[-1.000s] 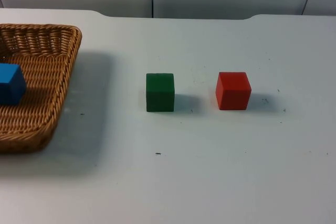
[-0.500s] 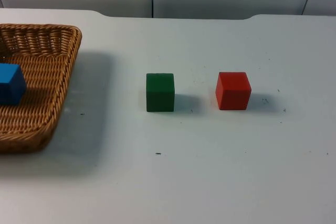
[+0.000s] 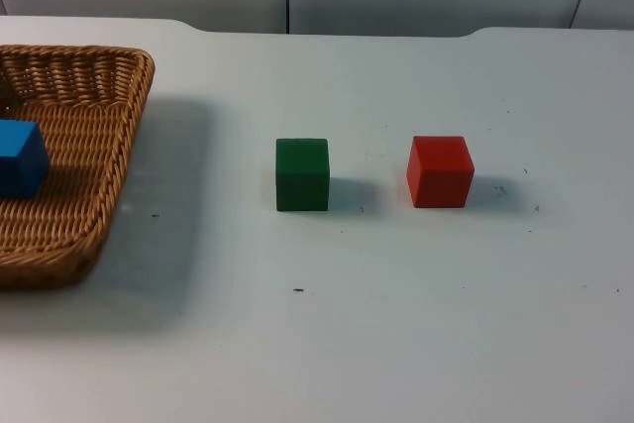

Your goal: Pick up the basket with the left hand and place the blue cube into the basket with the right hand.

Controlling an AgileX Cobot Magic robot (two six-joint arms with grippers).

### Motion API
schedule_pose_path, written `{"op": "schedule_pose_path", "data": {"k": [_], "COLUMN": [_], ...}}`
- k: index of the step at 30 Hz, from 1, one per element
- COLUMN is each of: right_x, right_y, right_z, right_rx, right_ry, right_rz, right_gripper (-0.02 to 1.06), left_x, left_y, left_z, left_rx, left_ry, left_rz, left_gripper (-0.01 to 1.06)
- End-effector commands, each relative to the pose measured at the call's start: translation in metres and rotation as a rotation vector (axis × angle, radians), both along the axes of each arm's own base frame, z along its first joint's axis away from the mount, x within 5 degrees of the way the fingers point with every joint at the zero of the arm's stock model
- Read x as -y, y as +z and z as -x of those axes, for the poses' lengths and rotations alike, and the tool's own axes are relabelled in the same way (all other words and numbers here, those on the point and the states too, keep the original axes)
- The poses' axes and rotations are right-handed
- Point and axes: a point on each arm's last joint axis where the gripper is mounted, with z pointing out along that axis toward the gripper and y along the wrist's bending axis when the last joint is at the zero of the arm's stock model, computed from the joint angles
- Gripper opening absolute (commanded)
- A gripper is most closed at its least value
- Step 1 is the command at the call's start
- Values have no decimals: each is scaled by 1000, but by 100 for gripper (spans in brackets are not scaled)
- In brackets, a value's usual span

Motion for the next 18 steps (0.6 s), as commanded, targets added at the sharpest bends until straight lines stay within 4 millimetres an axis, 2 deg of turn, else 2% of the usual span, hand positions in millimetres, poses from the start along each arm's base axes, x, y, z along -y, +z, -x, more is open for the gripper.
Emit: {"op": "schedule_pose_path", "data": {"k": [1, 18], "right_x": [-2, -1], "right_y": [-2, -1], "right_z": [0, -1], "right_rx": [10, 4], "right_ry": [16, -8], "right_rz": [2, -8], "right_gripper": [73, 74], "left_x": [1, 1], "left_y": [0, 0], "left_z": [0, 0], "left_rx": [12, 12], "left_ry": [-11, -11], "left_rz": [9, 9], "left_gripper": [102, 102]}}
